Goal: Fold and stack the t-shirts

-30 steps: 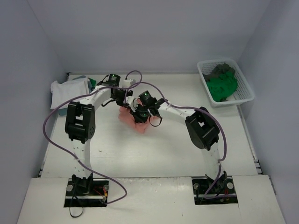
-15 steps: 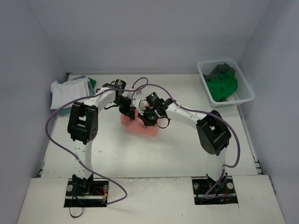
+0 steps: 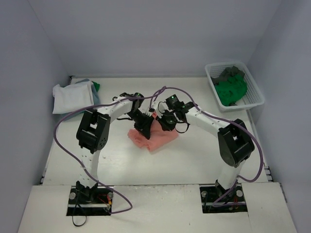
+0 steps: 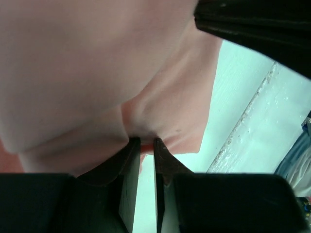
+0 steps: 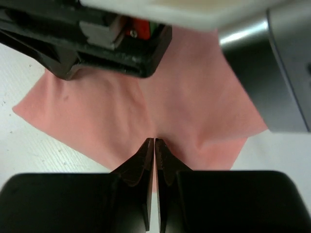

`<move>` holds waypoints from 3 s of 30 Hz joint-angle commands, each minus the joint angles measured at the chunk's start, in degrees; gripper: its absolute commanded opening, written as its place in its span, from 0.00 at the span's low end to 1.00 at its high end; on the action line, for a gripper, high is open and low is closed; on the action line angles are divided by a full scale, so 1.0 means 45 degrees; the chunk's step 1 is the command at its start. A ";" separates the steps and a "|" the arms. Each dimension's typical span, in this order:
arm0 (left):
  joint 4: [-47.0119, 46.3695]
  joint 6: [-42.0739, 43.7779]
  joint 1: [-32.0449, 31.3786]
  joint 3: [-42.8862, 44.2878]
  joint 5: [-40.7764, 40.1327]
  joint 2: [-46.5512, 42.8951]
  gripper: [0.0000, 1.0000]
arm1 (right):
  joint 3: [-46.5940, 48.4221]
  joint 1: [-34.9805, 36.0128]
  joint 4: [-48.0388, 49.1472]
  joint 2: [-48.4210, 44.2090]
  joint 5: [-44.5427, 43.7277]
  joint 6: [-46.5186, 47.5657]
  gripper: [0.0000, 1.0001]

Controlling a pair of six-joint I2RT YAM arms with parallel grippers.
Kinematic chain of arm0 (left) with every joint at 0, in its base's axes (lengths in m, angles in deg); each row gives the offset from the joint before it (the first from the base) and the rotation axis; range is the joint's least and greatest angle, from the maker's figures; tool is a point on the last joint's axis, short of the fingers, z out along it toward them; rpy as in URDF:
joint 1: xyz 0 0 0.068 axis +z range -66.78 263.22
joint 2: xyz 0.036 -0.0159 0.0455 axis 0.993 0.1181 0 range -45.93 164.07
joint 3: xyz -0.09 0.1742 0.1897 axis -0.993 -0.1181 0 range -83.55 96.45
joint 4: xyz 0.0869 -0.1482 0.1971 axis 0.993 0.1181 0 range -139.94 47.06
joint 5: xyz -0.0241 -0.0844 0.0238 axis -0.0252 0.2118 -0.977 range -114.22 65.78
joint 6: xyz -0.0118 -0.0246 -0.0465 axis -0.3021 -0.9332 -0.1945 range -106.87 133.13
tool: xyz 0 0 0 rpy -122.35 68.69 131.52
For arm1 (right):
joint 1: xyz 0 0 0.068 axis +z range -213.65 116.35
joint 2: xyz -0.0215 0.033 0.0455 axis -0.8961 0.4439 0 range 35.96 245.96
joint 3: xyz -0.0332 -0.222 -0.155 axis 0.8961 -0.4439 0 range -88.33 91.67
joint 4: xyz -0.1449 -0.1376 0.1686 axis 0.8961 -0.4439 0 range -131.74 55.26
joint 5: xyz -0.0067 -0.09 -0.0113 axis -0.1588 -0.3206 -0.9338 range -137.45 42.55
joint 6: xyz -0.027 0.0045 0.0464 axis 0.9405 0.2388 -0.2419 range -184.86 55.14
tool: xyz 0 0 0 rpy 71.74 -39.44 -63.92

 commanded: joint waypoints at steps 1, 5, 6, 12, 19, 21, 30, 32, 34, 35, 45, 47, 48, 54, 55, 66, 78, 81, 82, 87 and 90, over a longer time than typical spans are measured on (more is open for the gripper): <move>0.0208 0.0287 -0.0132 0.0198 -0.0359 -0.1144 0.13 | -0.0098 0.0067 0.0251 -0.0907 0.0308 -0.0249 0.03; -0.0419 0.0111 0.0044 0.0120 -0.1492 -0.1867 0.14 | -0.0138 0.0048 0.0485 -0.1025 0.0601 -0.0406 0.06; -0.0497 0.0091 0.0083 0.0100 -0.1629 -0.2159 0.14 | -0.0138 0.0067 0.0544 -0.1044 0.0699 -0.0425 0.06; -0.1454 -0.0162 0.0493 -0.0095 -0.2587 -0.2825 0.15 | 0.0018 0.0204 0.0915 -0.1025 0.1207 -0.0543 0.04; -0.1045 -0.0261 0.1020 -0.0075 -0.1437 -0.2844 0.26 | 0.0390 0.0730 0.0975 -0.0382 0.1774 -0.0504 0.11; -0.1200 -0.0357 0.1235 -0.0776 -0.0852 -0.3253 0.30 | 0.0389 0.1042 0.1013 -0.0167 0.1890 -0.0426 0.09; -0.3054 -0.1958 0.2974 -0.3628 0.2021 -0.4757 0.32 | 0.0565 0.1864 0.1658 0.1688 0.1891 -0.0464 0.00; -0.3134 -0.2037 0.3286 -0.4039 0.2275 -0.5051 0.34 | 0.0624 0.2000 0.1755 0.2079 0.1717 -0.0523 0.00; -0.3232 -0.2116 0.3442 -0.4528 0.2353 -0.5383 0.35 | 0.0624 0.2020 0.1930 0.2333 0.1638 -0.0620 0.00; -0.3271 -0.2193 0.3482 -0.4664 0.2392 -0.5520 0.35 | 0.0624 0.2020 0.2048 0.2393 0.1502 -0.0679 0.00; -0.3680 -0.2740 0.3873 -0.5251 0.2979 -0.4858 0.35 | 0.1912 0.1436 0.2556 0.3310 0.0447 -0.1304 0.00; -0.4031 -0.3031 0.3873 -0.5427 0.2688 -0.4566 0.35 | 0.2166 0.1260 0.2595 0.3331 0.0292 -0.1382 0.00; -0.4168 -0.3227 0.3873 -0.5466 0.2531 -0.4448 0.35 | 0.2244 0.1220 0.2634 0.3369 0.0116 -0.1499 0.00; -0.4949 -0.4068 0.3873 -0.5447 0.1731 -0.3296 0.35 | 0.2343 0.0615 0.2693 0.3078 0.0230 -0.1675 0.00; -0.5260 -0.4398 0.3873 -0.5447 0.1671 -0.2946 0.35 | 0.2343 0.0537 0.2693 0.3019 0.0270 -0.1695 0.00; -0.8970 -0.7640 0.3775 -0.4842 0.1025 -0.0367 0.37 | 0.2030 0.0243 0.2693 0.2725 0.1012 -0.1636 0.00; -1.1298 -0.9537 0.3638 -0.4977 -0.1004 -0.0012 0.54 | 0.2030 0.0223 0.2615 0.2589 0.1286 -0.1597 0.00; -1.1377 -0.9675 0.3619 -0.5251 -0.1687 -0.0383 0.55 | 0.2069 0.0223 0.2596 0.2569 0.1383 -0.1617 0.00; -1.1357 -0.9675 0.3619 -0.5310 -0.1883 -0.0442 0.55 | 0.2069 0.0223 0.2596 0.2569 0.1384 -0.1617 0.00; -1.0811 -0.9577 0.3619 -0.5700 -0.3192 -0.0813 0.57 | 0.2108 0.0223 0.2576 0.2530 0.1345 -0.1636 0.00; -1.0752 -0.9810 0.3483 -0.5915 -0.3291 -0.0776 0.58 | 0.2167 0.0223 0.2576 0.2510 0.1325 -0.1675 0.00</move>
